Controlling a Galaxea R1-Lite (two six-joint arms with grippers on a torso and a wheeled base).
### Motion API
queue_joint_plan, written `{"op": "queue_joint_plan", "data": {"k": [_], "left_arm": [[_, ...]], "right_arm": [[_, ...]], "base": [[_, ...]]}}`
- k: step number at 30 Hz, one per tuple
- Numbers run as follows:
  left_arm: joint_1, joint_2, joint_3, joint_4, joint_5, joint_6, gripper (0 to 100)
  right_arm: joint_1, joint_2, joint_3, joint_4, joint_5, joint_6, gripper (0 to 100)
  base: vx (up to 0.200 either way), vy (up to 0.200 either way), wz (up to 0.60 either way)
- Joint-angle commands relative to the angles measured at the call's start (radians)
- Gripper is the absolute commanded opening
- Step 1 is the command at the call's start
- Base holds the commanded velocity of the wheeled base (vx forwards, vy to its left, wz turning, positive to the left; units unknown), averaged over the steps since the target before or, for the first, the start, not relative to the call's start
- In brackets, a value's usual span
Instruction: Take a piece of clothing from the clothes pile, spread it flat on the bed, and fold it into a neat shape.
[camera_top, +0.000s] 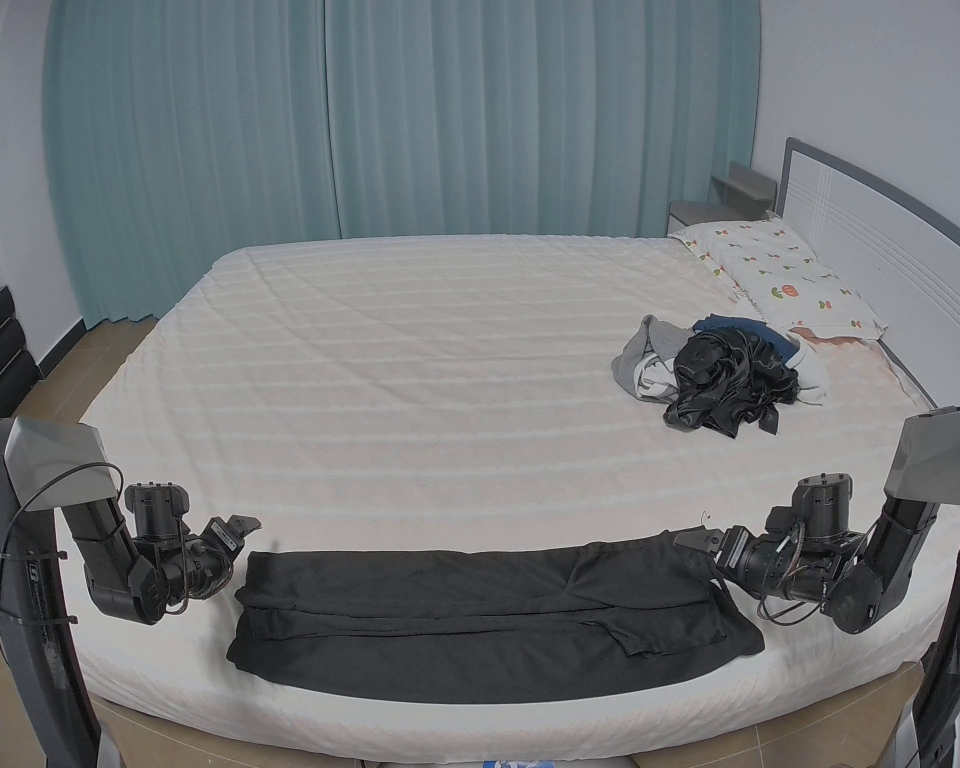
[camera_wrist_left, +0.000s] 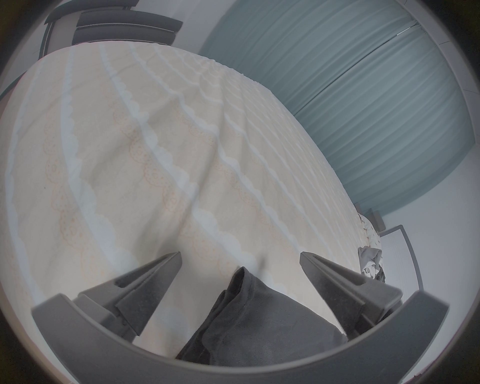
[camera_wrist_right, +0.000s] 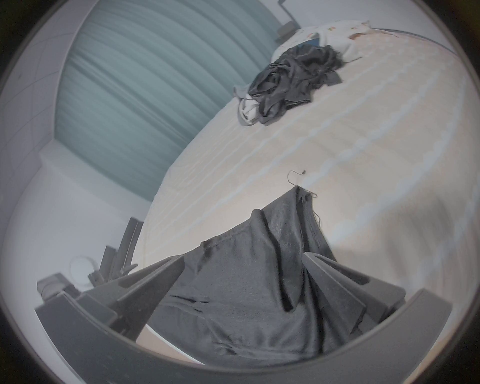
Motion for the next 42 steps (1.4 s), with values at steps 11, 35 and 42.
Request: {"op": "queue_joint_plan", "data": {"k": [11, 35, 42], "left_arm": [[0.009, -0.007, 0.005, -0.001, 0.000, -0.001, 100], [0.009, -0.009, 0.007, -0.001, 0.000, -0.001, 100], [0.009, -0.023, 0.013, -0.001, 0.000, -0.001, 100]], "right_arm": [[0.116, -0.049, -0.109, 0.259, -0.066, 0.127, 100], [0.142, 0.095, -0.198, 0.280, -0.177, 0.173, 100], [0.154, 0.089, -0.206, 0.286, -0.213, 0.196, 100]], "base": [[0.000, 0.000, 0.00], [0.000, 0.000, 0.00], [0.000, 0.000, 0.00]]}}
